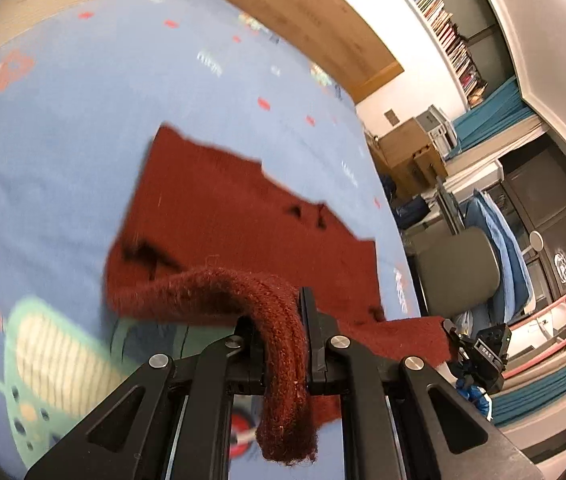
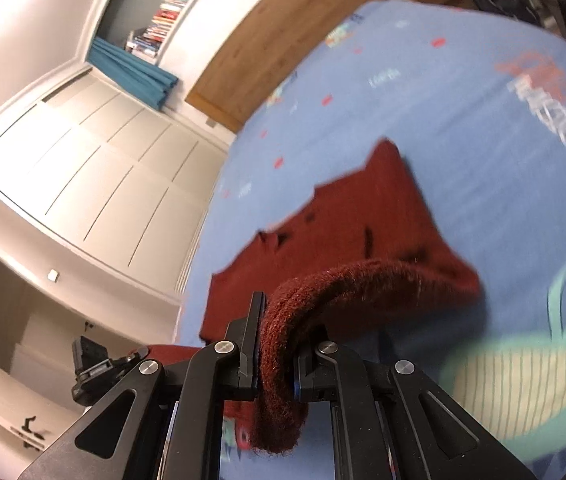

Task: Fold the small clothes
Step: 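Grasp the hem with both grippers and fold it up over the body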

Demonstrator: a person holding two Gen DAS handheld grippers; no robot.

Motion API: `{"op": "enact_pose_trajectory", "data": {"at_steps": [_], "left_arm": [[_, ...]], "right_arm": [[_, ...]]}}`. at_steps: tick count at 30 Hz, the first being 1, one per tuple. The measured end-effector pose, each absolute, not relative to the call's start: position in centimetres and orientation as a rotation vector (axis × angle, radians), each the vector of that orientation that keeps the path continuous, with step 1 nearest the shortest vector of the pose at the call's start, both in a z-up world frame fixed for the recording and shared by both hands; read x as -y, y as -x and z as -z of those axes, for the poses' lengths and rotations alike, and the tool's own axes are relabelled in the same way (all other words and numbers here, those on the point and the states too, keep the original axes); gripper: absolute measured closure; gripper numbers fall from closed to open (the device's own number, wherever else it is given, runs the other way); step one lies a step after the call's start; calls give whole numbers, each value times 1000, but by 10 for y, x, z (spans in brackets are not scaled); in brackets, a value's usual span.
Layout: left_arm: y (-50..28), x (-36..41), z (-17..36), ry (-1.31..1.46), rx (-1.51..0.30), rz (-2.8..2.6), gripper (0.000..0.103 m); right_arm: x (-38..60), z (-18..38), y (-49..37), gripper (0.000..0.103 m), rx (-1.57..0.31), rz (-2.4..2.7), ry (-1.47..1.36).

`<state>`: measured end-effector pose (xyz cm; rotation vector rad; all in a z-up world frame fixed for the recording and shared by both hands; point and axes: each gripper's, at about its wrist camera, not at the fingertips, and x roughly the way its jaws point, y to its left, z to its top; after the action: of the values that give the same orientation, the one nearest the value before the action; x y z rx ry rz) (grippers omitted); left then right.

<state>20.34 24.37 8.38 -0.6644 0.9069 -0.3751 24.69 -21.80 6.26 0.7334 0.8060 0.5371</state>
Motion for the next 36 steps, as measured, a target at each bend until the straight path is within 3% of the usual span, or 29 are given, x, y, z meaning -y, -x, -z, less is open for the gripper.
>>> {"op": "enact_pose_trajectory", "data": {"at_steps": [8,19,36], "left_arm": [[-262,-249,-65,651,-924,306,94],[-326,-257,-15,671,-1010,212,94],[-348,-279,30,777,-1084,124,91]], "right_arm": [[200,-67,-309,93,-814,-503,-693],[191,-25,-376,93,-918,-413,-672],[184,33,-418,89,-1027,-304,-702]]}}
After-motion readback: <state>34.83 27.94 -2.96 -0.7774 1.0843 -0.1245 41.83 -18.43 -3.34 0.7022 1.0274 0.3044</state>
